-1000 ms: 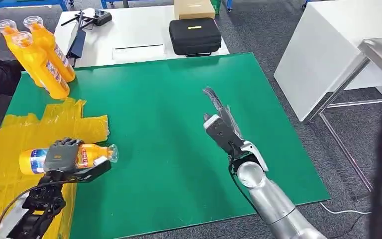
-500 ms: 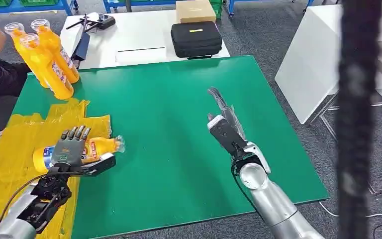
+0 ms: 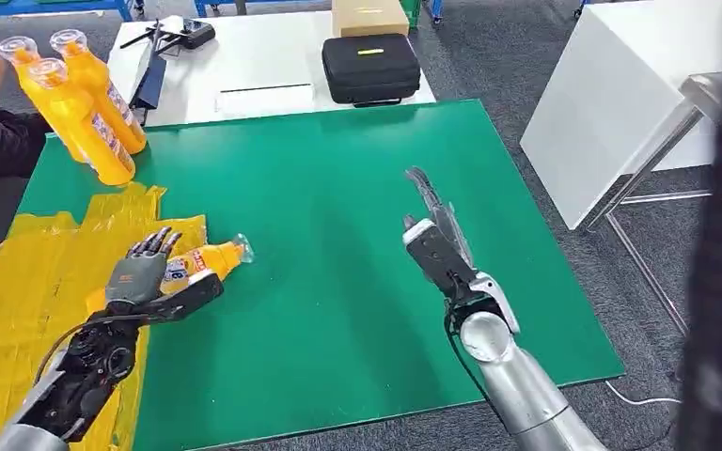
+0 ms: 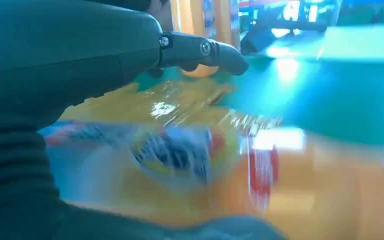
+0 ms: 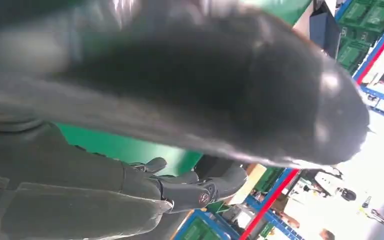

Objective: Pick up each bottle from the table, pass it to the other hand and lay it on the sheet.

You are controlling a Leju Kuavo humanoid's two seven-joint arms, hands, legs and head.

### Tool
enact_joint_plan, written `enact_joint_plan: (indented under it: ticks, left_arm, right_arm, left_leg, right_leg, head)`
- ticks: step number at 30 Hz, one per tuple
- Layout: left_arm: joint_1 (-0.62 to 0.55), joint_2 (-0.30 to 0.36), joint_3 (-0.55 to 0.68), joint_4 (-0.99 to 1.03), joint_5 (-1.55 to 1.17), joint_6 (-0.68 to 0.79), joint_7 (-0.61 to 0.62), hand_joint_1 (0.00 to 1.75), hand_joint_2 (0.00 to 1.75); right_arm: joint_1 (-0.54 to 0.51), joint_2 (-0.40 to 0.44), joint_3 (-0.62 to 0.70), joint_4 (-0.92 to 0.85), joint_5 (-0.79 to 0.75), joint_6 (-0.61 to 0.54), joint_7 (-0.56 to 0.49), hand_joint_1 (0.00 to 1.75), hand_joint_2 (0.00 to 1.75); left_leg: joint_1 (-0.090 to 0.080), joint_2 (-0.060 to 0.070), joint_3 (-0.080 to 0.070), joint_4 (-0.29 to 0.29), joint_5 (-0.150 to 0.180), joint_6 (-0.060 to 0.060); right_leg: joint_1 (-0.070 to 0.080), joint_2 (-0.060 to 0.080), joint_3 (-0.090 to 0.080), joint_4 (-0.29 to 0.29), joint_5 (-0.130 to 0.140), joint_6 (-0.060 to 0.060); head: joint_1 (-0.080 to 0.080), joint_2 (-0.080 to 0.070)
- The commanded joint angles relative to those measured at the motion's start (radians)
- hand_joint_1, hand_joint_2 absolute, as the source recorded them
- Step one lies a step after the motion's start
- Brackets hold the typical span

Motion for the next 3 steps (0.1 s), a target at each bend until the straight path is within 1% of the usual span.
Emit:
enact_joint_plan:
  ticks: [1,3]
  left_arm:
    - [-0.001,0.053,0.089,-0.217,-0.049,0.086,0.043,0.0,0.0]
    - [-0.002,0.061,0.098,-0.217,-0.055,0.089,0.049,0.0,0.0]
  right_arm:
    - [-0.001,0.006,-0.03,-0.007,0.006,0.012,0.003,0.0,0.0]
    - [-0.004,0.009,-0.026,-0.007,0.007,0.015,0.003,0.0,0.0]
  left_leg:
    - [0.001,0.002,0.001,0.002,-0.003,-0.003]
    - [0.001,0.003,0.002,0.002,-0.003,-0.004]
  right_leg:
    - [0.001,0.0,0.001,0.002,-0.002,0.0]
    - [0.001,0.001,0.002,0.002,-0.002,-0.001]
  head:
    - [0.0,0.0]
    - [0.0,0.0]
